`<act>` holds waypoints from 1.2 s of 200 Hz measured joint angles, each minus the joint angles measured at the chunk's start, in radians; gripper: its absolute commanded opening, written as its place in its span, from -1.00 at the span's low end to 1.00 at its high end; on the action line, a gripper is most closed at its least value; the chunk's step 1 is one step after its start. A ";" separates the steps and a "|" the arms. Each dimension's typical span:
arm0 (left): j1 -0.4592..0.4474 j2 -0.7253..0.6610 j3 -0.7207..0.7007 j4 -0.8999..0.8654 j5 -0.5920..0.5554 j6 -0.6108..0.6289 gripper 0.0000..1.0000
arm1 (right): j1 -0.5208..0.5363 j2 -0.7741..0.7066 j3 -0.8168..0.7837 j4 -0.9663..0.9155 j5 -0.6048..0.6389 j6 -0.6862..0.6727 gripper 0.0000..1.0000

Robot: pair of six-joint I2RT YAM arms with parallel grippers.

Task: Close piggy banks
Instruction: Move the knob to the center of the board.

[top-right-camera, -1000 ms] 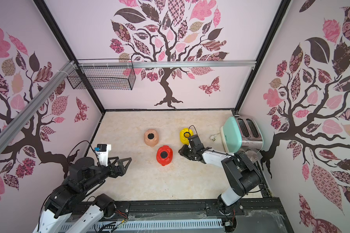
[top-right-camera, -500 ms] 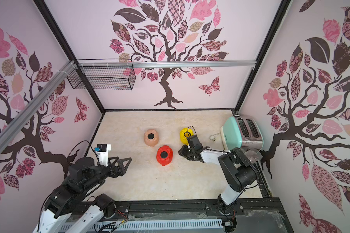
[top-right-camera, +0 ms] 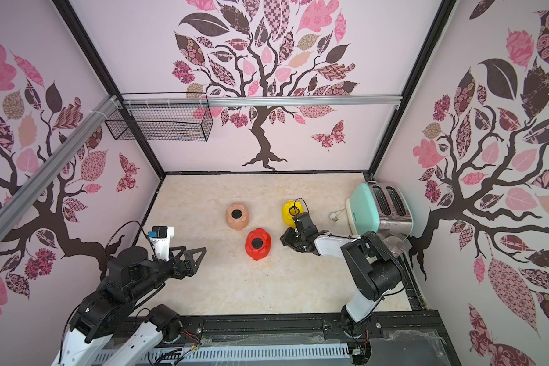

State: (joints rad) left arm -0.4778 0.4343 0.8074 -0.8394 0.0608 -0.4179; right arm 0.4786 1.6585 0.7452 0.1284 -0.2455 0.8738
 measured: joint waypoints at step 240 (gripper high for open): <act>-0.034 -0.003 0.000 0.000 0.000 0.000 0.85 | 0.000 -0.342 -0.151 -0.522 0.109 -0.196 -0.18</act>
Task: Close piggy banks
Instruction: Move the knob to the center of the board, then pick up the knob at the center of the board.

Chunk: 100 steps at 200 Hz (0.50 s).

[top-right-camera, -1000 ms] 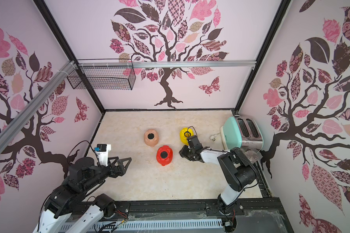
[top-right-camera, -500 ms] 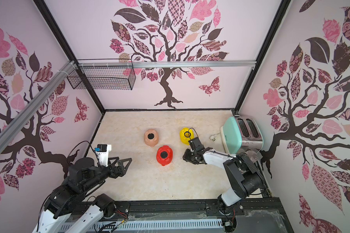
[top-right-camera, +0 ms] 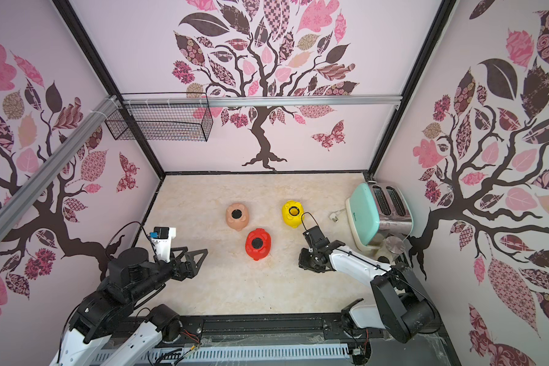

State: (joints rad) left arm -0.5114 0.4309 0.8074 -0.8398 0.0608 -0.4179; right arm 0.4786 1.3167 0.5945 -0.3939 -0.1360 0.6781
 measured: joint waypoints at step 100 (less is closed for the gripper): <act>0.000 -0.001 0.000 0.000 0.002 0.000 0.86 | 0.000 -0.037 0.042 -0.096 0.055 -0.007 -0.51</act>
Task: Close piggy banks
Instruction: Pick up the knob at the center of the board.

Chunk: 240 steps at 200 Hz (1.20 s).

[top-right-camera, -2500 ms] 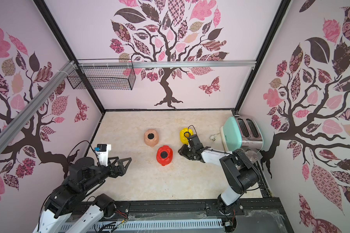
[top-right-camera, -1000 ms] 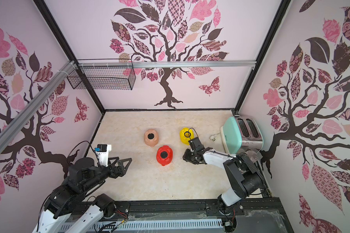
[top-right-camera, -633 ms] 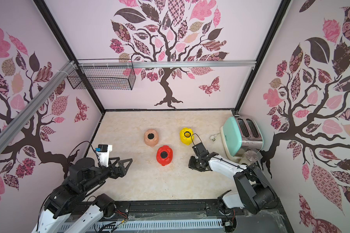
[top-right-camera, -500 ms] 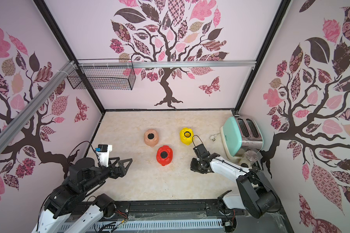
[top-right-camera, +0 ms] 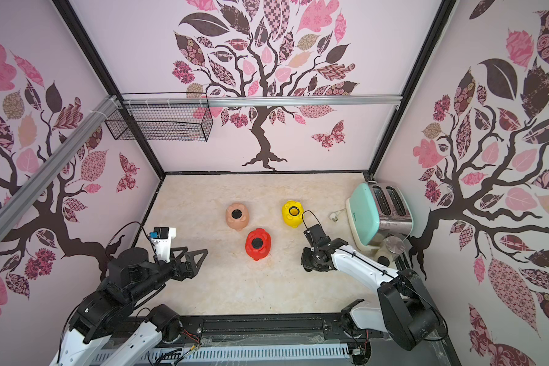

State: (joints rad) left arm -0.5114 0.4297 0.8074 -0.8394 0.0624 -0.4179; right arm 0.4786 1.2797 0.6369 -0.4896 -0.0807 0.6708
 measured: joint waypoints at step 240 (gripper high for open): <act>0.000 -0.011 0.000 0.000 0.004 0.000 0.86 | 0.000 0.072 -0.024 0.042 0.008 0.009 -0.76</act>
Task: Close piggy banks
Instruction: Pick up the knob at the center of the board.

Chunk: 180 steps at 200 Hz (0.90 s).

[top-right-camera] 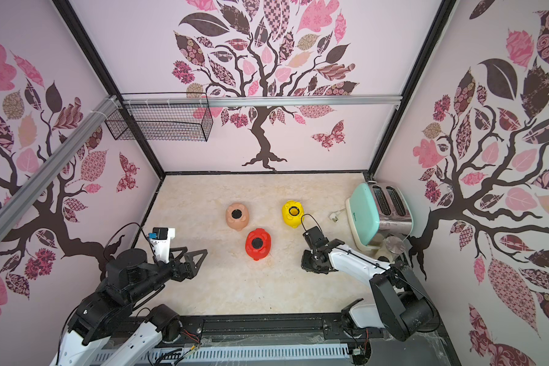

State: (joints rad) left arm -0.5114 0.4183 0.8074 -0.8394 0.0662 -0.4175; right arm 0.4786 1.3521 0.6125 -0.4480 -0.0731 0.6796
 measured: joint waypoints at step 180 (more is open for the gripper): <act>0.000 0.000 0.000 0.000 0.007 0.000 0.87 | 0.049 0.159 0.161 -0.148 0.095 -0.108 -0.74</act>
State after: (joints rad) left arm -0.5114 0.4183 0.8074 -0.8394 0.0734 -0.4175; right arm 0.5274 1.5116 0.7731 -0.5957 0.0223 0.5713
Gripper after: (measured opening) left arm 0.934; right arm 0.136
